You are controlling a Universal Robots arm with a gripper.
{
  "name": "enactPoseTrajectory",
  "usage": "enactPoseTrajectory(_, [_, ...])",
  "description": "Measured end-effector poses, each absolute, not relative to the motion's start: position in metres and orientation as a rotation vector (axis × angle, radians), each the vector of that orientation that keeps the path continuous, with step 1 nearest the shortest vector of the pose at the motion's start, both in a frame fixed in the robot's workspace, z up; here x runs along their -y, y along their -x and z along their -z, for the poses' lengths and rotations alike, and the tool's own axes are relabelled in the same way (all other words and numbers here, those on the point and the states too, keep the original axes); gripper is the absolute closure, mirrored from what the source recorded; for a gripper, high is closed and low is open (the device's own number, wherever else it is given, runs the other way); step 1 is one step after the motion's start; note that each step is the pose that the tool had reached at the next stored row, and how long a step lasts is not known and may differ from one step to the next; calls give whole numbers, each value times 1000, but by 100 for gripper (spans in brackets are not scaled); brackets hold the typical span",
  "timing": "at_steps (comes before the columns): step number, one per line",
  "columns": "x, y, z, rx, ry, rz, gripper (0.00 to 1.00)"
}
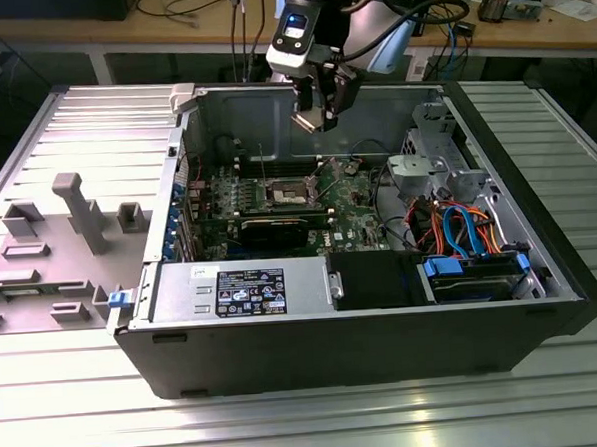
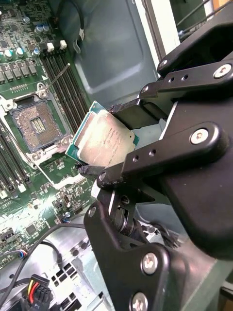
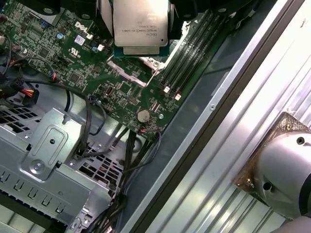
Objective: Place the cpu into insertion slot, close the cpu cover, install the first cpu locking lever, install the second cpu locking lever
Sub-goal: 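Place the cpu into insertion slot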
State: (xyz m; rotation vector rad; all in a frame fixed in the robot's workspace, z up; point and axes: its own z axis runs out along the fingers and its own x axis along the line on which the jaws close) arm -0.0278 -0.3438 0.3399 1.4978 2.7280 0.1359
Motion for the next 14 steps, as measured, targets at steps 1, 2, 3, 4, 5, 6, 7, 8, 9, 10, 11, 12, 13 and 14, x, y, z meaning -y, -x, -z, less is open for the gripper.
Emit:
enactPoseTrajectory(1, [344, 28, -340, -2720, -1511, -136, 46])
enactPoseTrajectory(2, [344, 28, -340, -2713, -1523, -135, 46])
enactPoseTrajectory(3, [344, 28, -340, -2705, -1537, -135, 46])
enactPoseTrajectory(4, [344, 28, -339, -2697, -1549, -135, 46])
enactPoseTrajectory(5, [344, 28, -339, -2683, -1572, -134, 46])
enactPoseTrajectory(6, [344, 28, -339, -2675, -1586, -134, 46])
enactPoseTrajectory(7, [344, 28, -339, -2663, -1604, -134, 46])
enactPoseTrajectory(8, [344, 28, -339, -2650, -1624, -133, 46])
enactPoseTrajectory(9, [344, 28, -339, -2641, -1638, -133, 46])
enactPoseTrajectory(10, [344, 28, -338, -2631, -1653, -133, 46])
enactPoseTrajectory(11, [344, 28, -338, -2624, -1663, -133, 46])
enactPoseTrajectory(12, [344, 28, -338, -2618, -1673, -132, 46])
enactPoseTrajectory(13, [344, 28, -338, -2609, -1685, -132, 46])
enactPoseTrajectory(14, [344, 28, -338, -2606, -1690, -132, 46])
